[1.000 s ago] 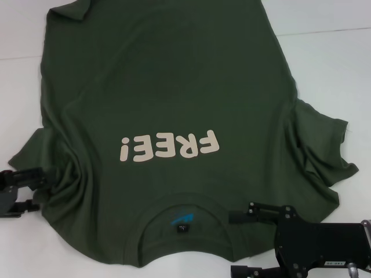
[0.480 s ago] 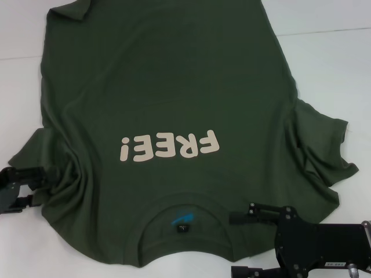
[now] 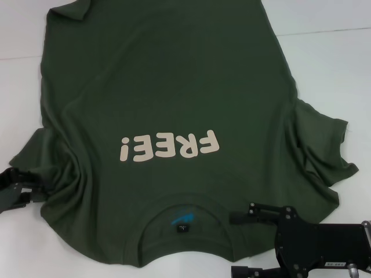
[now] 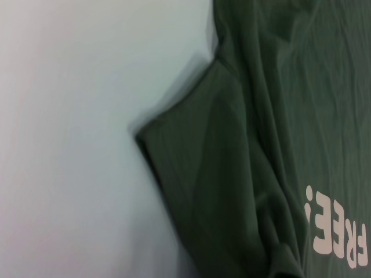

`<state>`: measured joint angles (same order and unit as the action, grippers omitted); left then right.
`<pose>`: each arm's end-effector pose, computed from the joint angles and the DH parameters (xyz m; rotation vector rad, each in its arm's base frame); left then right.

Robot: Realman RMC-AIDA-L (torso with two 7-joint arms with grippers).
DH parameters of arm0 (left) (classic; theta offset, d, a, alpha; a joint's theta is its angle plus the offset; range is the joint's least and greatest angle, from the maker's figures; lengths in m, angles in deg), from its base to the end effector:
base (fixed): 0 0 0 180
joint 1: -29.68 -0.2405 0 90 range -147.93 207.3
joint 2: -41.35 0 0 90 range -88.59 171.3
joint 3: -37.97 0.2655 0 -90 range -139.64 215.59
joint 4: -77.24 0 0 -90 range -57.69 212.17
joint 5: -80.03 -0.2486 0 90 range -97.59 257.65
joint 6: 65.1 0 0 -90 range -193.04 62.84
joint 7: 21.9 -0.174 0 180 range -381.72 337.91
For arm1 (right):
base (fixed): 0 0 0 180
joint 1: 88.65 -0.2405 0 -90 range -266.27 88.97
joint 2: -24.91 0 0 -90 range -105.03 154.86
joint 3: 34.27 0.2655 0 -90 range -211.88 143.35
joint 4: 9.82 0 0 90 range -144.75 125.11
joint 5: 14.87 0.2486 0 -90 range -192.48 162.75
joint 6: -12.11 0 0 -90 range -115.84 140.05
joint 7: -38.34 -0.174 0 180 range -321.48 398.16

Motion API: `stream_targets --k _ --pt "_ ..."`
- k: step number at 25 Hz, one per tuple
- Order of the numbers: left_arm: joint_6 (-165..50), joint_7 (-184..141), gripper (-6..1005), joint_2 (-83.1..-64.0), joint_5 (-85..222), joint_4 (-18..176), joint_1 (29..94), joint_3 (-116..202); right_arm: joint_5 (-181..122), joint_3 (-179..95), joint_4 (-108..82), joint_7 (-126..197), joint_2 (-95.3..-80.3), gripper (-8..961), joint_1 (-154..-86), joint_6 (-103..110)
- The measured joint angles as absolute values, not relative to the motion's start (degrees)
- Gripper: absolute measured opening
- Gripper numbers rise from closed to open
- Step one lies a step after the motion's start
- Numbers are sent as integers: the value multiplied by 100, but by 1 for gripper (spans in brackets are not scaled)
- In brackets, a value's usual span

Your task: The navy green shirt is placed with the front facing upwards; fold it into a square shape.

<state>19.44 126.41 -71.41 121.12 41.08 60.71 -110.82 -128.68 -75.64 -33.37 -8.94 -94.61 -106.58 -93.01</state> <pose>-0.3709 0.3676 0.0110 -1.8896 -2.2085 -0.3635 0.3162 0.2367 -0.0714 -2.8330 0.3127 1.0170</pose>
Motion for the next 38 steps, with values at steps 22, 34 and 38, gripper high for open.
stream_targets --k 22,34,38 --pt "2353 12854 42 -7098 12185 3321 5910 -11457 -12868 -7549 -3337 -894 -9461 882 -10650 -9295" --pt "2509 12873 43 -6885 12185 3188 5769 -11701 -12868 -7536 -3337 -894 -9461 881 -10669 -9323" --pt "2508 12848 42 -6884 12185 3150 5764 -11842 -12868 -7545 -3337 -894 -9461 881 -10679 -9327"
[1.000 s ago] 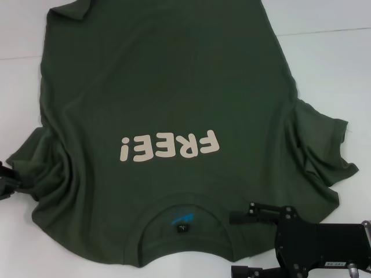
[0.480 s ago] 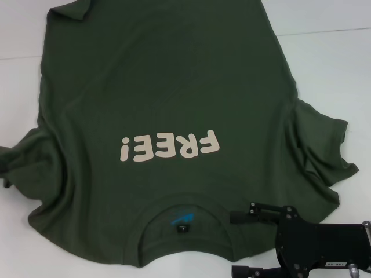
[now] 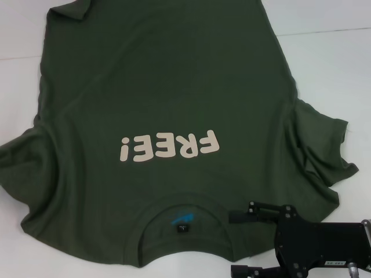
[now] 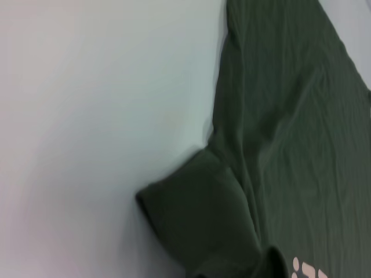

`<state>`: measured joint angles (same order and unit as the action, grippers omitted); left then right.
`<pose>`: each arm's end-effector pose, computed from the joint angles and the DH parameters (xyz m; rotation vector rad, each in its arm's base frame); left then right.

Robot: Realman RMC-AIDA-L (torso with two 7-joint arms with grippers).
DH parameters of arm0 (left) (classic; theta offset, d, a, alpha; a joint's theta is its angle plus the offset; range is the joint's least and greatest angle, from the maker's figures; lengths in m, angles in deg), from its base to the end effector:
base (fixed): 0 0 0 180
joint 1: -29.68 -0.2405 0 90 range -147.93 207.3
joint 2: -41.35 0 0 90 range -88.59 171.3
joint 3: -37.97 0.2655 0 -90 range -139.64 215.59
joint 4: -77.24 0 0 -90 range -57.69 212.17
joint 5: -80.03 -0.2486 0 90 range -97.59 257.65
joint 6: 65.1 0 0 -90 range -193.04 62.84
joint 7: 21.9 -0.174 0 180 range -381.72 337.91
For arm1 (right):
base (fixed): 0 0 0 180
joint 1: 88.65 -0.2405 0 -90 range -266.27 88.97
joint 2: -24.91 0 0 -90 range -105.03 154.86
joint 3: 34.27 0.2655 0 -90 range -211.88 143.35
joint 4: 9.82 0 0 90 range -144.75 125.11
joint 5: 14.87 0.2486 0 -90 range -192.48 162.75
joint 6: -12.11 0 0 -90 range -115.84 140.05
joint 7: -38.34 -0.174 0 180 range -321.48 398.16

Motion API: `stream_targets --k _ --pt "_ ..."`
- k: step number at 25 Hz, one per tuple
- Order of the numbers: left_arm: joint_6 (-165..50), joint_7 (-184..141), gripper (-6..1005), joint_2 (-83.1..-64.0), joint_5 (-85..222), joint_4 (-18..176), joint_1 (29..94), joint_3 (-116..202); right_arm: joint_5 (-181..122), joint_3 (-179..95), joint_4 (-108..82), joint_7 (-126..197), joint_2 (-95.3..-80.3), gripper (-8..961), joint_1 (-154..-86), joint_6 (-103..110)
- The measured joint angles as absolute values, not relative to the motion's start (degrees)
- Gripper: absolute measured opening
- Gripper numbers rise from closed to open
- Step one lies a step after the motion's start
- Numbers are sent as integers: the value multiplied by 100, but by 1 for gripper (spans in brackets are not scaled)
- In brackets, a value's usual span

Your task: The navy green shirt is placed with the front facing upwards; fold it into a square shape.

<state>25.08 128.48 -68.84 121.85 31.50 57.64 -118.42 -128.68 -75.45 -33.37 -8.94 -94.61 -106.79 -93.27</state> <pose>-0.3846 0.3640 0.0884 -1.7627 -2.1329 -0.5068 0.3149 0.2378 -0.0707 -2.8322 0.3066 1.0240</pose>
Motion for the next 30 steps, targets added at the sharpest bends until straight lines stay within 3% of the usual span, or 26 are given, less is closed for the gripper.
stream_targets --k 26,30 --pt "3356 12666 43 -6925 13380 2956 6067 -11988 -12868 -7564 -3337 -867 -9461 882 -10666 -9241" --pt "3269 12705 43 -7056 13516 2997 6182 -11837 -12868 -7563 -3313 -855 -9470 882 -10651 -9235"
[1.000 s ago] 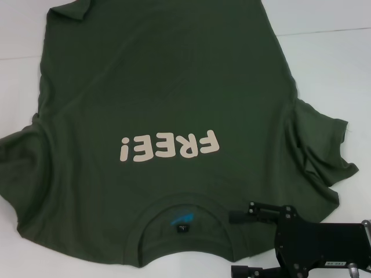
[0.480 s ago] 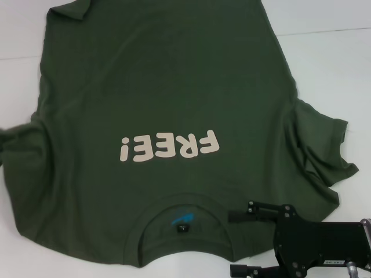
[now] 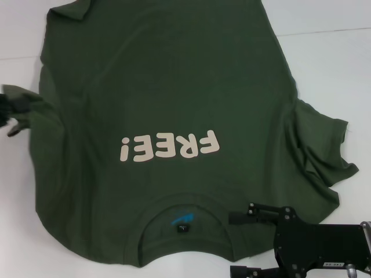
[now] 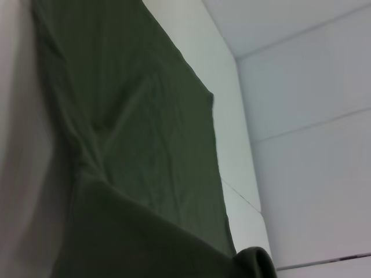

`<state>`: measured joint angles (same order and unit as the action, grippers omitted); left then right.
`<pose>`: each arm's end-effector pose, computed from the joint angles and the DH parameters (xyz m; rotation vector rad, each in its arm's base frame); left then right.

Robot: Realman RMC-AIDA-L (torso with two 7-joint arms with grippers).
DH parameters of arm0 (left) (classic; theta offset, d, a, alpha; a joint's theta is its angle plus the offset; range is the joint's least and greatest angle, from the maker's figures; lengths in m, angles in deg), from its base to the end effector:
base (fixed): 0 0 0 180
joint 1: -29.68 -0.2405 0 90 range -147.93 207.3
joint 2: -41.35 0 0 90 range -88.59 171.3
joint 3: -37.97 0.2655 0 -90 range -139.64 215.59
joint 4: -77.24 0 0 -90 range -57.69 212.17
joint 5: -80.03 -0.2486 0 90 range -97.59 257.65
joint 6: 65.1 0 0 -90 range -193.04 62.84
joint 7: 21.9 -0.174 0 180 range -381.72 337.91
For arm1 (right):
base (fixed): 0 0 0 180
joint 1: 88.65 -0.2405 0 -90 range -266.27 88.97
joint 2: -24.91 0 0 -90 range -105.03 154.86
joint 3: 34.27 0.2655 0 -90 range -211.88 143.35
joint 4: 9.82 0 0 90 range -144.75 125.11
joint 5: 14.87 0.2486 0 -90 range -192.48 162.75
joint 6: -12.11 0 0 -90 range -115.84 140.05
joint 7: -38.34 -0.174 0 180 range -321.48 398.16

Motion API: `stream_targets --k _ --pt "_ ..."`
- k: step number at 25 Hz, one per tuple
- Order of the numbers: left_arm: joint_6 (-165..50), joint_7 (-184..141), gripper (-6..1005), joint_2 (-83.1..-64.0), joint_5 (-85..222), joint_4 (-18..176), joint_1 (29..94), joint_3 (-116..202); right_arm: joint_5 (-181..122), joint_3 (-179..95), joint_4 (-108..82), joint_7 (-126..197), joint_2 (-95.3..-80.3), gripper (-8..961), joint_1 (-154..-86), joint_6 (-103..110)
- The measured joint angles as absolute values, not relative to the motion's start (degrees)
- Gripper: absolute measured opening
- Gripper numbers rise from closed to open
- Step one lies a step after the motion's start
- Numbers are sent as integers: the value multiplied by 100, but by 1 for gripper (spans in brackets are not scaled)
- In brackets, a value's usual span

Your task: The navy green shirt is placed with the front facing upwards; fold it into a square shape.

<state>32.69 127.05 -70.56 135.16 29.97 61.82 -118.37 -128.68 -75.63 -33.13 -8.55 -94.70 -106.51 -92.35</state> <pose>-0.3060 0.3919 0.0884 -2.0367 -2.0370 -0.8376 0.3173 0.2368 -0.0734 -2.8282 0.3143 1.0067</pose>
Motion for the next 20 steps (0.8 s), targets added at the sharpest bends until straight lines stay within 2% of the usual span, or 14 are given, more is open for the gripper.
stream_targets --k 4,20 --pt "2712 12713 47 -7268 13484 3033 6235 -11350 -12868 -7566 -3304 -848 -9477 881 -10649 -9242" --pt "1742 12146 70 -7558 13533 3886 6440 -10733 -12869 -7566 -3295 -841 -9479 882 -10631 -9202"
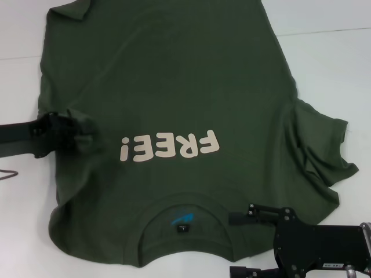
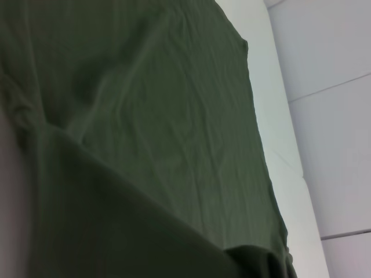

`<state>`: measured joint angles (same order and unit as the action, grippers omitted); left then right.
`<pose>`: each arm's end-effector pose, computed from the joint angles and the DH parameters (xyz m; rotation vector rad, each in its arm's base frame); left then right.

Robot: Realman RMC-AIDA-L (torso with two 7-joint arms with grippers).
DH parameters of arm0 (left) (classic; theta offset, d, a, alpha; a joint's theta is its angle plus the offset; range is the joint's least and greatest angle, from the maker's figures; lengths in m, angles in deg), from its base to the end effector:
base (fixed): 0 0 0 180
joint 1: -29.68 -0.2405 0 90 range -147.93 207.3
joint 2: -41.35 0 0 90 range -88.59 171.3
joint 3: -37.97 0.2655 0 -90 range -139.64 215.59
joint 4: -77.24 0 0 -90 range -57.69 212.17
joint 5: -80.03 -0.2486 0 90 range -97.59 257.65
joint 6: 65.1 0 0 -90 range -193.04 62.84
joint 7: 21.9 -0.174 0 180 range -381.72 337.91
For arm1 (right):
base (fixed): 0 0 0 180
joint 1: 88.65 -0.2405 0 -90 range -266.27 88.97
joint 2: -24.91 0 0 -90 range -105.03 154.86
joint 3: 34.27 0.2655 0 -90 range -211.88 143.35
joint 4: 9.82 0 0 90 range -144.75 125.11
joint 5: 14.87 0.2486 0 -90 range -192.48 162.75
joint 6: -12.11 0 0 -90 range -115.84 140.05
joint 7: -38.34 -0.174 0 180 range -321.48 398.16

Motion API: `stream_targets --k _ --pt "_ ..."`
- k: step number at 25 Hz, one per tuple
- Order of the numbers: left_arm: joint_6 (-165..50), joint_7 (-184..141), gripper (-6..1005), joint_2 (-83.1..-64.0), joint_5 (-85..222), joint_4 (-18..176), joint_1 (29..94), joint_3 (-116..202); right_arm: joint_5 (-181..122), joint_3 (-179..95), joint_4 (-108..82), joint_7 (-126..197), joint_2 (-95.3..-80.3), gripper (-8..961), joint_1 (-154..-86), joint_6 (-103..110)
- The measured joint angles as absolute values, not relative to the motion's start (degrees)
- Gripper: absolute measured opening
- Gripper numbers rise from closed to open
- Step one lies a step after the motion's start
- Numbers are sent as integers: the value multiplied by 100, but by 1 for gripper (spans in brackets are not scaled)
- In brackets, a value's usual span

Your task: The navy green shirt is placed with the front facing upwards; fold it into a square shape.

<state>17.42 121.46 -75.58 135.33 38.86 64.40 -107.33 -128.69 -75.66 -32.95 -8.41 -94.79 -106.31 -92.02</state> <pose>-0.2969 0.4109 -0.0086 -2.0893 -2.0252 -0.6860 0.3183 0.2356 -0.0750 -2.8255 0.3218 1.0029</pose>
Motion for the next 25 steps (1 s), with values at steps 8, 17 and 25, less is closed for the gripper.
stream_targets --k 8,17,25 --pt "1735 12143 208 -7599 13510 3849 6398 -10656 -12868 -7566 -3315 -841 -9476 881 -10615 -9193" --pt "1634 12453 575 -7240 13506 3635 6075 -10910 -12868 -7536 -3301 -787 -9470 882 -10604 -9182" --pt "1000 12677 886 -7294 13163 4068 6110 -10798 -12869 -7536 -3322 -783 -9470 882 -10604 -9177"
